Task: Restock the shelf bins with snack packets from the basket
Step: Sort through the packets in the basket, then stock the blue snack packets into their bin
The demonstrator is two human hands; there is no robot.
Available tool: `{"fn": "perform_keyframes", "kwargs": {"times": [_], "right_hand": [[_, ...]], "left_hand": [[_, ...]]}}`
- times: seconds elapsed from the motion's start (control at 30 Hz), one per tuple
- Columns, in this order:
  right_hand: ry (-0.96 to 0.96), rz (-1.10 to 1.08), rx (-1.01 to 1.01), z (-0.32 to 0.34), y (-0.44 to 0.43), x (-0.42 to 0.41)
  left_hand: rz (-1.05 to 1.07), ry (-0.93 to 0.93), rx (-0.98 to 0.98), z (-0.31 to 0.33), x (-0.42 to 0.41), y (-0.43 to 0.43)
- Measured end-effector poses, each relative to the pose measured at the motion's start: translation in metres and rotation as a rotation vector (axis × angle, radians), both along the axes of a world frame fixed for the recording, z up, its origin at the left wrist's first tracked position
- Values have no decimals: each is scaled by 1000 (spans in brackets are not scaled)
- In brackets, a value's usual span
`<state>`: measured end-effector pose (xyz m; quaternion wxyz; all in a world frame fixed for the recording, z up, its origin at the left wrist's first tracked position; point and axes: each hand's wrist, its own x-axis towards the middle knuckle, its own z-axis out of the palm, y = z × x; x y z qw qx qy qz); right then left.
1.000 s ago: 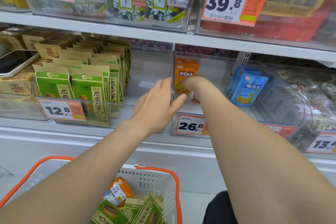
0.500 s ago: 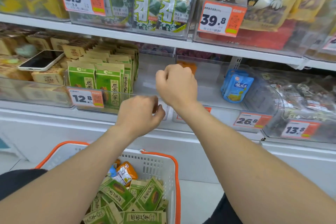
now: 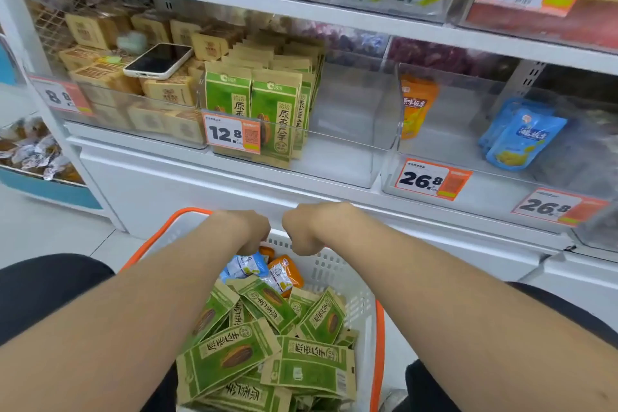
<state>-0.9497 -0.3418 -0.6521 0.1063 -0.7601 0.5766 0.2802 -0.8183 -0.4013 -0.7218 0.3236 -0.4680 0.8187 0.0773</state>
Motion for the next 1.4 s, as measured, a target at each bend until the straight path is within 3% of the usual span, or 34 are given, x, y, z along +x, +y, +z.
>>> {"fn": "perform_keyframes", "kwargs": {"times": [0.17,0.33,0.47,0.7,0.8,0.93,1.2,1.4], "right_hand": [[62,-5,32,-6,-24,7],[134,6,92,-8,-36,8],[154,29,116,-7,-43,7],[193,61,114,-12,-48,10],[171,74,109,-11,-46,12],[167,54,123,-12,-41,10],[222,20,199,2,-34,-13],[-77,-227,267,9,-28,-40]], "left_hand": [[-206,-141,-155,-26,5,1],[-326,-172,1,-44,-10,2],[-306,-212,113,-52,-15,5],[-452,-254,-39,-63,-11,3],[-435,-200,4,-59,-12,4],[-329,18,-22,-50,-11,6],[172,507,-81,-10,-15,-5],[690,974,157,38,-24,1]]}}
